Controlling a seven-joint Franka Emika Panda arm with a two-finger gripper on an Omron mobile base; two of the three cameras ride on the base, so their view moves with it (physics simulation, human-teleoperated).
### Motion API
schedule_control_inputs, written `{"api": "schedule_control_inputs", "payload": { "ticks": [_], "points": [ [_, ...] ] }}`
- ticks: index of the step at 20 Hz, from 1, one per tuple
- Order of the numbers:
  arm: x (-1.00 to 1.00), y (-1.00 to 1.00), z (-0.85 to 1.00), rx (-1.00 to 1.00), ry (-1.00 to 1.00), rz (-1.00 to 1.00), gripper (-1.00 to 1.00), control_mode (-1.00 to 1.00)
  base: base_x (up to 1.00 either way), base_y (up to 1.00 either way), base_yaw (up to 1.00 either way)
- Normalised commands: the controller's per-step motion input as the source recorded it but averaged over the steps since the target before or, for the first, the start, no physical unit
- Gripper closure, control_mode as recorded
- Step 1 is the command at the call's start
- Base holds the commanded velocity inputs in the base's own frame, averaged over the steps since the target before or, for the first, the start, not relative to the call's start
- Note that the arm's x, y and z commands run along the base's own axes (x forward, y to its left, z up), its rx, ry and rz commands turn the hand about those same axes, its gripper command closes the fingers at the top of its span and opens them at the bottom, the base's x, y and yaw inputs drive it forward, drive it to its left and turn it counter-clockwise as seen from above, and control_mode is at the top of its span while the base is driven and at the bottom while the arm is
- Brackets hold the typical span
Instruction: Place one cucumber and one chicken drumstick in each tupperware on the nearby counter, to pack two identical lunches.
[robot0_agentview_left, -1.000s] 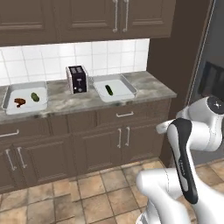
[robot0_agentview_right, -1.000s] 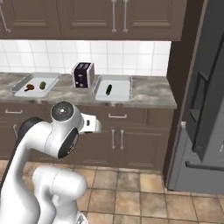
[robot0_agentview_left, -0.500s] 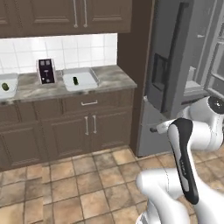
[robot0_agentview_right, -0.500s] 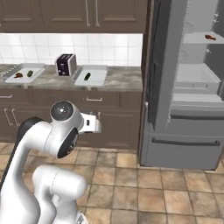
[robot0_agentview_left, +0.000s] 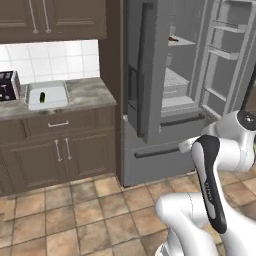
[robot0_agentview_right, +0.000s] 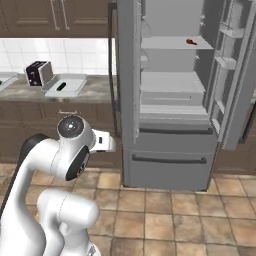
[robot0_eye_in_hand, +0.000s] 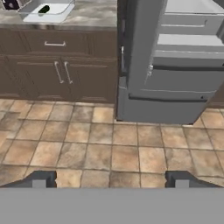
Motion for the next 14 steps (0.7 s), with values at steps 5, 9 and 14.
{"api": "schedule_control_inputs", "payload": {
  "ticks": [5,9,14],
  "points": [
    [0.00,0.00,0.00,0.00,0.00,0.00,-1.00,1.00,0.38,-0.91,-0.01],
    [0.00,0.00,0.00,0.00,0.00,0.00,-1.00,1.00,0.53,-0.79,0.00],
    [0.00,0.00,0.00,0.00,0.00,0.00,-1.00,1.00,0.60,-0.50,0.00]
  ]
}}
